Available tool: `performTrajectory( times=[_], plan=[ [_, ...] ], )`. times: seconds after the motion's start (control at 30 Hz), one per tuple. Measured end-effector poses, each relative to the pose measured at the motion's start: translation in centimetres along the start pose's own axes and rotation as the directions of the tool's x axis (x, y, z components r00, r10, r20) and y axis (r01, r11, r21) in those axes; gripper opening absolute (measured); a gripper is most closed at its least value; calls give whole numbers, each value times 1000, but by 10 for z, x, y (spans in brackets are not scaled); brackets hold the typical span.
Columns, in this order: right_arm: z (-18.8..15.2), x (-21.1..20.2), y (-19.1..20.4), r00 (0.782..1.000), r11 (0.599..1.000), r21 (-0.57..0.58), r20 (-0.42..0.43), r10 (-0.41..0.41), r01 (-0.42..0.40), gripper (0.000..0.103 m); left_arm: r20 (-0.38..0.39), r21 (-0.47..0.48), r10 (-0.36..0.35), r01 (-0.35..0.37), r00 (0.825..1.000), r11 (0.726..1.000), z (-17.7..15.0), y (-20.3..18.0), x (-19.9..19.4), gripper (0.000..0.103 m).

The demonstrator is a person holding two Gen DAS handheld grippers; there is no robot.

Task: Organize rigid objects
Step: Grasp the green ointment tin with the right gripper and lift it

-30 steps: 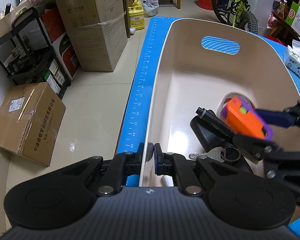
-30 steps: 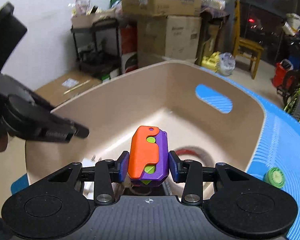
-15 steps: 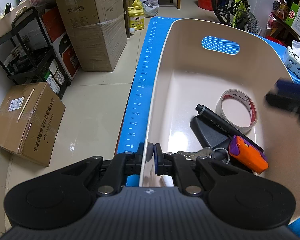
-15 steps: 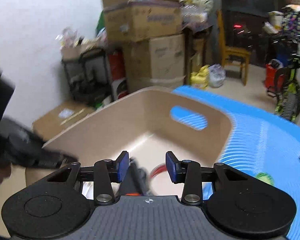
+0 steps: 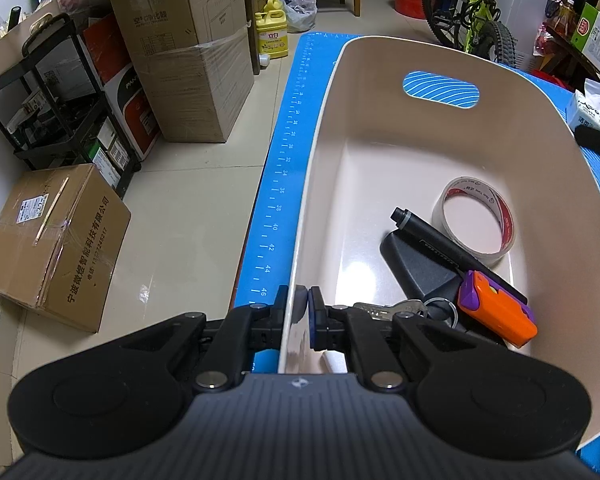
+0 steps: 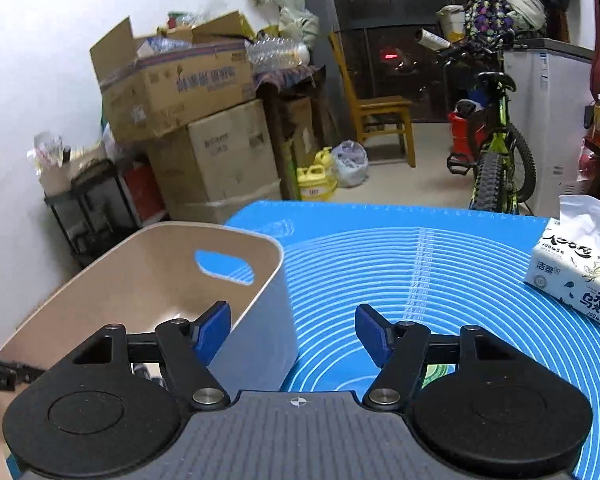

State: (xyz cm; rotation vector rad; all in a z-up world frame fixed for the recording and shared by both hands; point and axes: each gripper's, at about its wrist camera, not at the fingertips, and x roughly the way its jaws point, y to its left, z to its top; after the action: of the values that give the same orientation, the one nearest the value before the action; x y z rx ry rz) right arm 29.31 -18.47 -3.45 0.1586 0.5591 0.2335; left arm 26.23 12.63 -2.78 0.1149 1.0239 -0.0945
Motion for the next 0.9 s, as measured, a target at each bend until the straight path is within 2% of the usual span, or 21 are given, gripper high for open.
performTrajectory(
  times=[0.23, 0.47, 0.7, 0.87, 0.9],
  plan=[
    [4, 5, -28, 994, 994, 15, 31, -105, 105, 71, 0, 4, 0, 0, 1000, 1000, -1, 1, 0, 10],
    [-16, 42, -46, 976, 978, -48, -71, -205, 202, 71, -4, 10, 1, -1, 1000, 1000, -1, 1, 1, 10],
    [-32, 73, -59, 953, 967, -67, -165, -254, 246, 70, -3, 16, 4, -4, 1000, 1000, -1, -1, 1, 10],
    [-41, 83, -63, 945, 966, -64, -199, -258, 251, 61, -3, 18, 6, -6, 1000, 1000, -1, -2, 1, 11],
    [-42, 83, -63, 948, 967, -59, -190, -254, 247, 54, -3, 18, 6, -6, 1000, 1000, -1, -2, 1, 11]
  ],
)
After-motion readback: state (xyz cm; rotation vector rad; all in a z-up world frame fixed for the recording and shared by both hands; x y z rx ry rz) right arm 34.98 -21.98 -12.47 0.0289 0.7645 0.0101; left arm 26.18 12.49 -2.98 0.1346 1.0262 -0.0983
